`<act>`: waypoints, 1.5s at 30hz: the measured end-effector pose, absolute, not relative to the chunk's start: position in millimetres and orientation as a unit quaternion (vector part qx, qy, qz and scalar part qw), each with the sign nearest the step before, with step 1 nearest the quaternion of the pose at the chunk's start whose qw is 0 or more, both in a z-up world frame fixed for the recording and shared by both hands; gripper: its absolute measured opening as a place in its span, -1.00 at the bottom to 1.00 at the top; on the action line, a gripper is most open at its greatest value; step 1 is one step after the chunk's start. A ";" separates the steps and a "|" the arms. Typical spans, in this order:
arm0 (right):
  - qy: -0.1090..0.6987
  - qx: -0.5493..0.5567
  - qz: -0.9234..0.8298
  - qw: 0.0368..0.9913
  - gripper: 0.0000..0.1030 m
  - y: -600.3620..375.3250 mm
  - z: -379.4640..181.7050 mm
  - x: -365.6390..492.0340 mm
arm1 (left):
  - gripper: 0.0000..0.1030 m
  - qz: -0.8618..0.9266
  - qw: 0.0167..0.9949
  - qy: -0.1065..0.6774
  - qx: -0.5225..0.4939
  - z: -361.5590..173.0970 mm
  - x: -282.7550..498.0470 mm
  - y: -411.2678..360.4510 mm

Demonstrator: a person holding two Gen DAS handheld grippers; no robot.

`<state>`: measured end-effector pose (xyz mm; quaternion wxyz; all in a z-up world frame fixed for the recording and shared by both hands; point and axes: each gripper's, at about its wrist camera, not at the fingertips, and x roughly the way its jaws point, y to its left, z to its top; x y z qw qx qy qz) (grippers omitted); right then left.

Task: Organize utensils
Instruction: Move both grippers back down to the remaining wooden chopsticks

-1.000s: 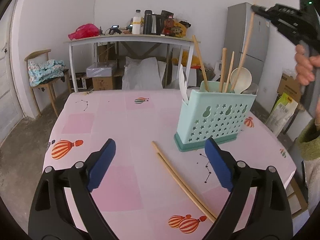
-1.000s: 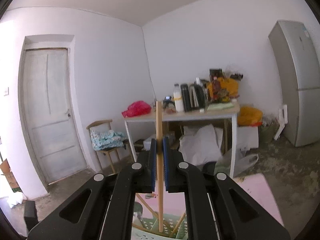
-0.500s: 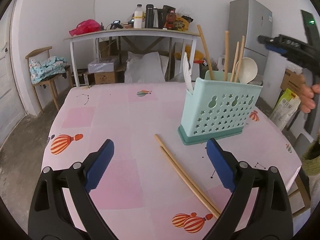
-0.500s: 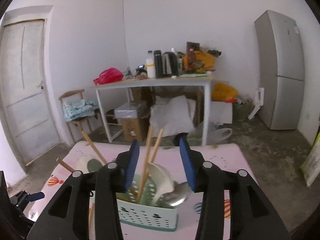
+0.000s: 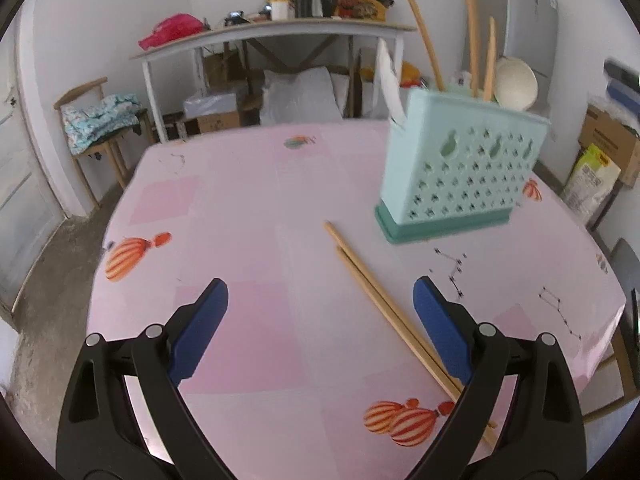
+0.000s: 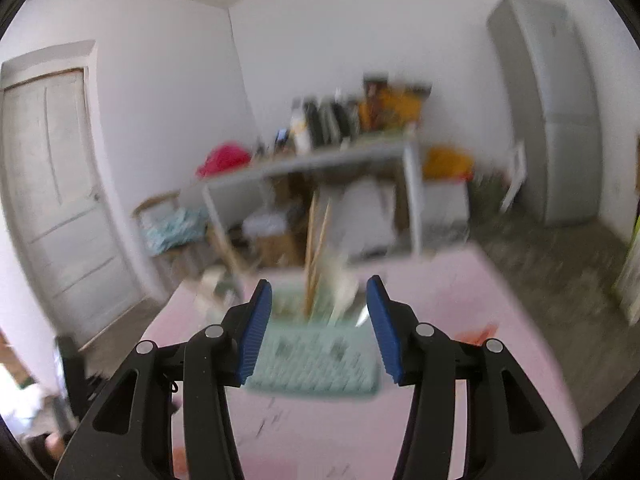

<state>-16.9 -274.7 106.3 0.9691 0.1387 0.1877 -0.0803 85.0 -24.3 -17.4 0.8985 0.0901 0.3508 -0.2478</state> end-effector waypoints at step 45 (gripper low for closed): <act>0.377 0.227 -0.022 0.898 -0.06 -224.1 -13.7 -3.1 | 0.74 -0.219 0.874 0.414 0.130 -59.2 91.2 -31.7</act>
